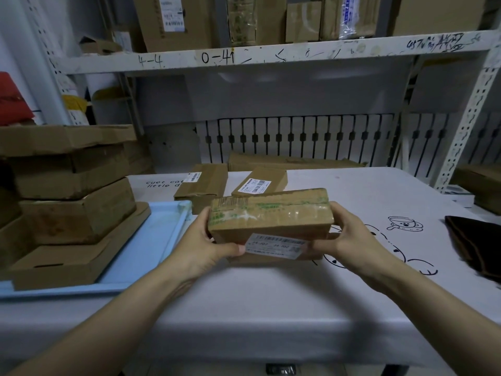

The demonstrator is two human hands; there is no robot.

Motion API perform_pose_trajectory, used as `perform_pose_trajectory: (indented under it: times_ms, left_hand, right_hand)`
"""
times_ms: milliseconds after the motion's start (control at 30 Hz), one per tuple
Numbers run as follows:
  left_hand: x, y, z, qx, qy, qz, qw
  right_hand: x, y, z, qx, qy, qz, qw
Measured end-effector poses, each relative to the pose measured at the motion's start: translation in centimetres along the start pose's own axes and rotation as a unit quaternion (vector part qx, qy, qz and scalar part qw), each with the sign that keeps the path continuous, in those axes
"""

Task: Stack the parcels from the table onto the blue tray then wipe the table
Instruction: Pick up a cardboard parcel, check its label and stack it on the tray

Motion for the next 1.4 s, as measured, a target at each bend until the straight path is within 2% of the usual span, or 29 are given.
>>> perform_pose_trajectory:
  times_ms: [133, 233, 400, 600, 733, 867, 1000, 1100, 1400]
  left_hand:
    - [-0.5, -0.1, -1.2, 0.029, -0.025, -0.023, 0.999]
    - [-0.2, 0.4, -3.0, 0.080, -0.108, -0.026, 0.991]
    - [2.2, 1.6, -6.6, 0.202, -0.269, -0.021, 0.941]
    - [4.9, 2.3, -8.3, 0.263, -0.303, 0.002, 0.916]
    - [4.0, 1.9, -8.1, 0.243, -0.264, -0.001, 0.933]
    - [3.0, 1.6, -7.5, 0.203, -0.189, 0.015, 0.961]
    - [2.8, 1.5, -6.1, 0.148, -0.129, 0.051, 0.979]
    - [2.6, 1.3, -5.1, 0.117, -0.094, 0.061, 0.987]
    - [2.3, 0.8, -3.9, 0.088, -0.068, 0.046, 0.993]
  right_hand:
    - [-0.3, 0.0, 0.1, -0.006, 0.010, -0.015, 1.000]
    - [-0.8, -0.2, 0.2, -0.014, 0.028, -0.030, 0.999]
    - [-1.1, -0.1, 1.8, -0.059, 0.131, -0.066, 0.987]
    - [-0.3, 0.5, 5.0, -0.149, 0.231, -0.107, 0.956]
    - [-0.6, 0.8, 5.9, -0.179, 0.283, -0.137, 0.932]
    - [-1.9, 0.3, 4.1, -0.111, 0.231, -0.138, 0.957]
    - [-1.5, 0.1, 1.6, -0.055, 0.158, -0.081, 0.983]
    - [-0.7, 0.1, 1.0, -0.047, 0.150, -0.044, 0.987]
    - [-0.6, 0.4, 1.1, -0.033, 0.128, -0.026, 0.991]
Point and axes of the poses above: each hand's wrist, its own y-axis away from the middle knuckle, its own x-axis out of the palm, z = x × y, the point moved 10 cm from there along -y, towards the middle knuckle, and after that the axes turned 6 degrees about y, right-handed, at the moved point
